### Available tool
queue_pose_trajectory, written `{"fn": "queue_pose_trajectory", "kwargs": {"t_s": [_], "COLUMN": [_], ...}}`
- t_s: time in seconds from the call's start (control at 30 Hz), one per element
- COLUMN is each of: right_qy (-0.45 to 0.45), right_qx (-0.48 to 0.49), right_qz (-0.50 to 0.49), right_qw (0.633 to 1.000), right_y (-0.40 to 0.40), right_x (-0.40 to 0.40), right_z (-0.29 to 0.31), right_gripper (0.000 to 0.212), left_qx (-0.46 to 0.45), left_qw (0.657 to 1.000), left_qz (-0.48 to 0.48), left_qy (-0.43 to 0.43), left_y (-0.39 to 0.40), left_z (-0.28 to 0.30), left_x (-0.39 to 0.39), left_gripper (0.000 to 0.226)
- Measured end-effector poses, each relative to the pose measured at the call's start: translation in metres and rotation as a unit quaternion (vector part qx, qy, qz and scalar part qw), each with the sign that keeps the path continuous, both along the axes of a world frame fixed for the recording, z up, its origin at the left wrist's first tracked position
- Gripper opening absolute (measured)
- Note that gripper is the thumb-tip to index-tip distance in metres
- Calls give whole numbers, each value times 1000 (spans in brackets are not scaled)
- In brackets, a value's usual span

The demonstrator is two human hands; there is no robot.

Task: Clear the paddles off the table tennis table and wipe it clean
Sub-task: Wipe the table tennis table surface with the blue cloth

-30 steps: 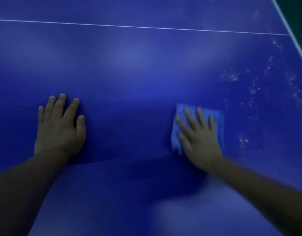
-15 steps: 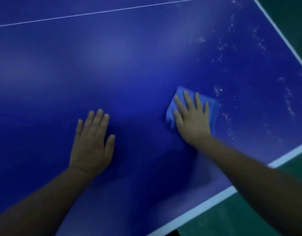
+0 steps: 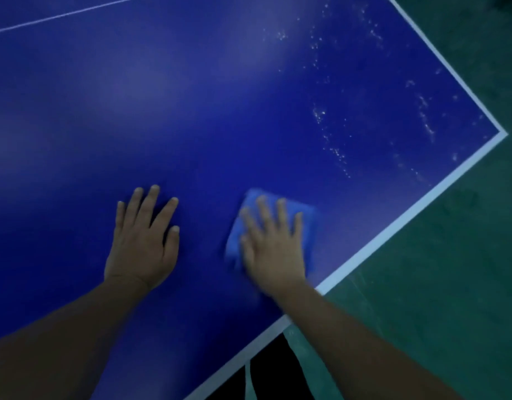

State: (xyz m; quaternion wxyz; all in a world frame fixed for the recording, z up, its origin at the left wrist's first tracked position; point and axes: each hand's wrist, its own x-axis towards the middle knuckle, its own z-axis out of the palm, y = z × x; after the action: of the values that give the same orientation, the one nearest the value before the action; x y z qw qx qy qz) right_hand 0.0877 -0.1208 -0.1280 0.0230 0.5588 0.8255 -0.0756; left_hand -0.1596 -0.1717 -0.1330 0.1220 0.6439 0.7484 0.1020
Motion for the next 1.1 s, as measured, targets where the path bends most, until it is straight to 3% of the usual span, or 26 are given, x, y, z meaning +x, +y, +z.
{"fn": "queue_pose_trajectory", "kwargs": {"t_s": [0.03,0.07,0.17,0.23,0.3,0.37,0.43,0.5,0.53,0.7,0.87,0.97,1.1], "right_qy": [-17,-23,-59,-56,-34,-38,-27,-43,-48,-65,-37,7,44], "right_qx": [-11,-35,-26,-54,-50,-42,-28,-45,-49,-65,-56,-49,-55], "right_qz": [72,81,-114,-269,-353,-322,-160,2,12,-229,-124,-54,-59], "right_qw": [997,996,991,960,934,945,986,998,998,969,990,997,996], "right_y": [-20,-22,18,51,67,58,29,6,13,61,67,116,206], "right_x": [14,39,126,157,144,101,61,62,80,153,53,-23,-62], "right_z": [0,1,-1,4,10,8,4,-1,-2,6,9,2,-1], "right_gripper": [53,53,60,59,57,57,57,57,57,65,61,58,57], "left_qx": [0,-1,-4,-1,2,0,-5,-16,-20,-22,-2,14,-8], "left_qw": [1000,1000,1000,1000,1000,1000,1000,1000,1000,999,998,997,998], "left_qz": [0,-1,-4,-7,-8,-10,-11,-10,-9,-4,60,74,54], "left_qy": [-2,-5,-2,4,2,5,12,20,23,35,14,-15,14], "left_y": [0,1,2,2,2,3,3,4,4,3,6,17,30], "left_z": [0,0,0,0,0,0,-1,-2,-2,-2,8,9,0], "left_x": [1,1,3,3,3,3,4,3,3,7,42,94,130], "left_gripper": [59,59,59,59,59,59,59,60,61,63,66,65,65]}}
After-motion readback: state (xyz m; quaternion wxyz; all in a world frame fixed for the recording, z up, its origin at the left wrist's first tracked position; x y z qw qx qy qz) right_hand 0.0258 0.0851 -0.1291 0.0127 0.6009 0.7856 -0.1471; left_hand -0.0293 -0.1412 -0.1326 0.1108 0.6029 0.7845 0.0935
